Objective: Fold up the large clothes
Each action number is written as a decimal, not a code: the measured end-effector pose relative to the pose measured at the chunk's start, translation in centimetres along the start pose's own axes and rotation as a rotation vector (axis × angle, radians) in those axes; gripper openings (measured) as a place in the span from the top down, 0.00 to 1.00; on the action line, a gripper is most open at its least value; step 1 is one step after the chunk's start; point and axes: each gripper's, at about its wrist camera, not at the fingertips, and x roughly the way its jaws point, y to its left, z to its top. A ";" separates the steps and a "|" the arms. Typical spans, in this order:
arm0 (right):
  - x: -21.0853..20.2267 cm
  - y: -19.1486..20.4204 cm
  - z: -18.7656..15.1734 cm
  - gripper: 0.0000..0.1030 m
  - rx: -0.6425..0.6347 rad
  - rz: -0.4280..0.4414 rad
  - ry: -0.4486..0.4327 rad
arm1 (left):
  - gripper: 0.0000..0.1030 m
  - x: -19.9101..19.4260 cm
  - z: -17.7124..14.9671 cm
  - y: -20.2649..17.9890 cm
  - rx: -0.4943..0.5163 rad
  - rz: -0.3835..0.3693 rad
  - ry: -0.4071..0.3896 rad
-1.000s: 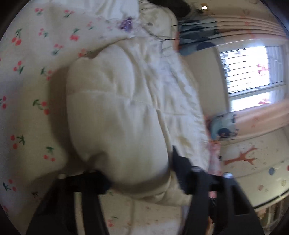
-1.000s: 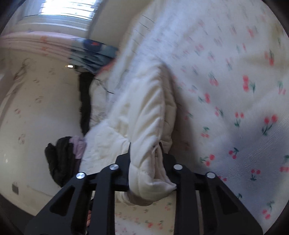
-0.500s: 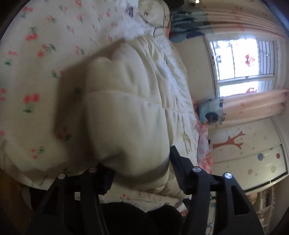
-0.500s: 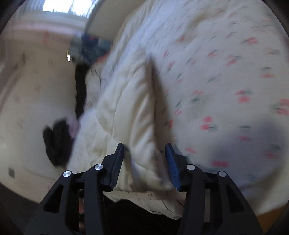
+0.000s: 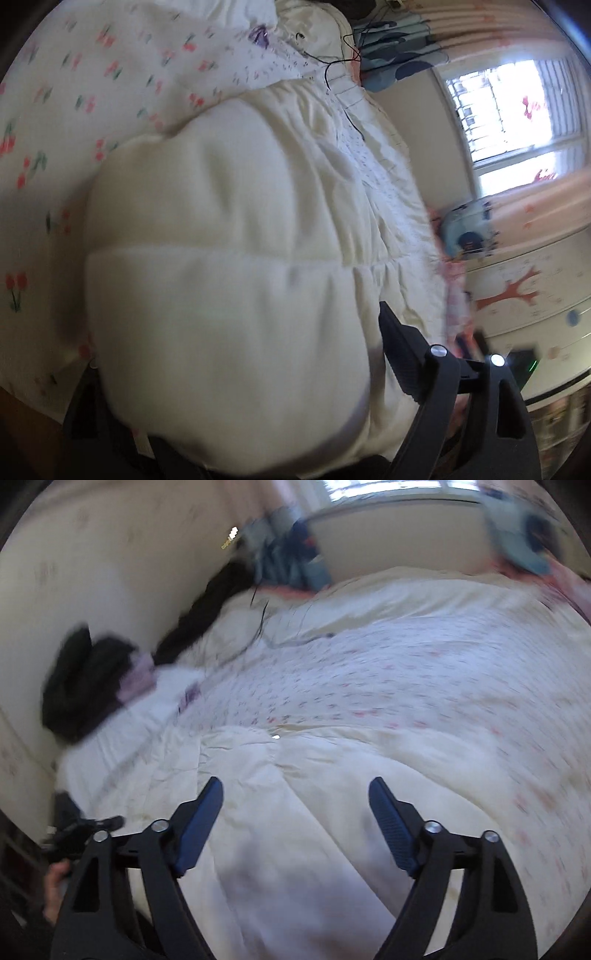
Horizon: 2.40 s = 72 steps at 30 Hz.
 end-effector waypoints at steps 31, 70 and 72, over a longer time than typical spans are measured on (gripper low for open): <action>3.1 -3.8 2.3 0.06 -0.011 -0.332 0.023 | 0.15 -0.9 -3.3 -6.6 0.490 0.369 -0.173; -12.0 -17.1 -17.5 0.06 0.740 0.221 0.075 | 0.07 -1.6 -1.7 -0.5 0.153 0.085 -0.015; -11.7 -17.2 -17.3 0.06 0.737 0.236 0.071 | 0.07 -1.4 -1.7 -0.1 0.133 0.075 -0.011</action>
